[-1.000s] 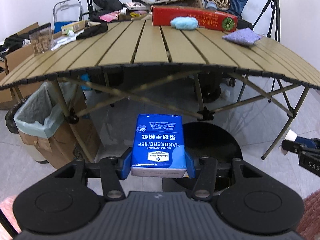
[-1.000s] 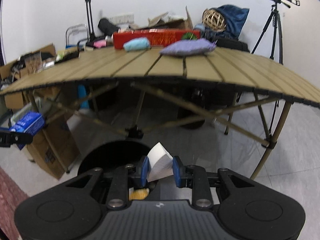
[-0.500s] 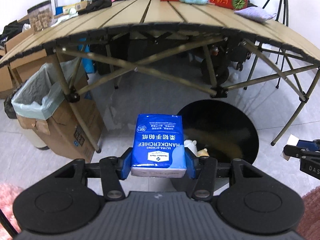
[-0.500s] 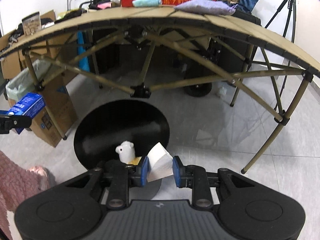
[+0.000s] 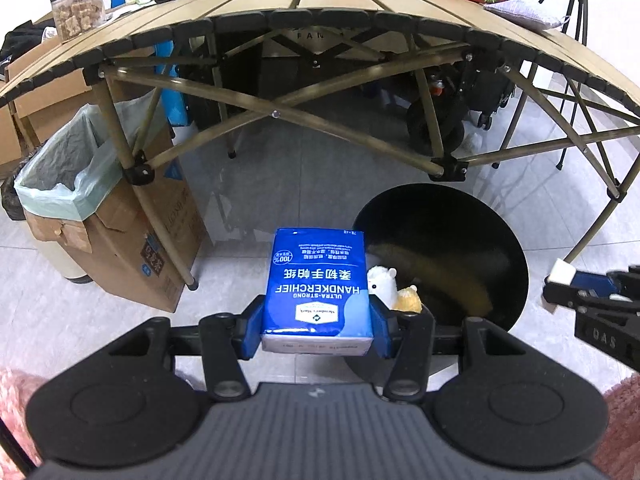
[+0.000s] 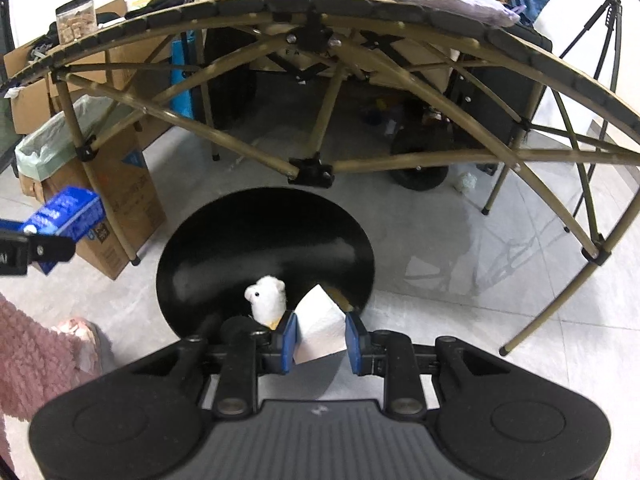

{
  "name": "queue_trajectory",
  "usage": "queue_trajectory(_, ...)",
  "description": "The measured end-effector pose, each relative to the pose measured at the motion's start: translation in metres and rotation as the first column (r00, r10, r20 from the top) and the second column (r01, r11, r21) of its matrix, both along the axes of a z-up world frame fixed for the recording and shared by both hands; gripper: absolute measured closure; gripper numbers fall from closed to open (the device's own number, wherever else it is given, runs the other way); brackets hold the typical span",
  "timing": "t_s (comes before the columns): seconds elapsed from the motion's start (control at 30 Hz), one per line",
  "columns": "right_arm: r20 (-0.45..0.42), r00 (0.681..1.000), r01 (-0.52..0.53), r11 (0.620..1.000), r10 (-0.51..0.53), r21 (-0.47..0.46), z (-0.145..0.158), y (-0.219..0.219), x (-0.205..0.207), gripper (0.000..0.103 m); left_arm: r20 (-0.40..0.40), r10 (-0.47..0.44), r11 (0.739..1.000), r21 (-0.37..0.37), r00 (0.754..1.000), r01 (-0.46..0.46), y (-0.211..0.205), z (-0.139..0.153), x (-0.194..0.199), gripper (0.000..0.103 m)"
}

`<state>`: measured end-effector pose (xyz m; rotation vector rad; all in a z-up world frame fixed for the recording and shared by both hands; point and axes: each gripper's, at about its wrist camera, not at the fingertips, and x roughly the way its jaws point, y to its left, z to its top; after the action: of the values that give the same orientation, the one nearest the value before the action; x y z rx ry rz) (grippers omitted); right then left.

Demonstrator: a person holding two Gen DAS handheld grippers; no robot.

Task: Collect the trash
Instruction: 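Open the right tool over the bin to drop the white wedge sponge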

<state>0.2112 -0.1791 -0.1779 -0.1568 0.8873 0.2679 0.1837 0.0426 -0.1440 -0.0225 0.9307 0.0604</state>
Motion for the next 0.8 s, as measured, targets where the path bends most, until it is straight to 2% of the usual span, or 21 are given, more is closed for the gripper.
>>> queue_trajectory(0.4,0.018,0.999,-0.046,0.999,0.046,0.01,-0.005,0.025,0.037,0.078,-0.019,0.018,0.999,0.027,1.0,-0.017,0.0,-0.005,0.009,0.05)
queue_trajectory(0.8,-0.009,0.999,-0.051,0.998,0.05,-0.034,-0.014,0.051,0.054,0.077,-0.045,0.038,0.999,0.029,0.998,-0.036,0.005,-0.009,0.014,0.05)
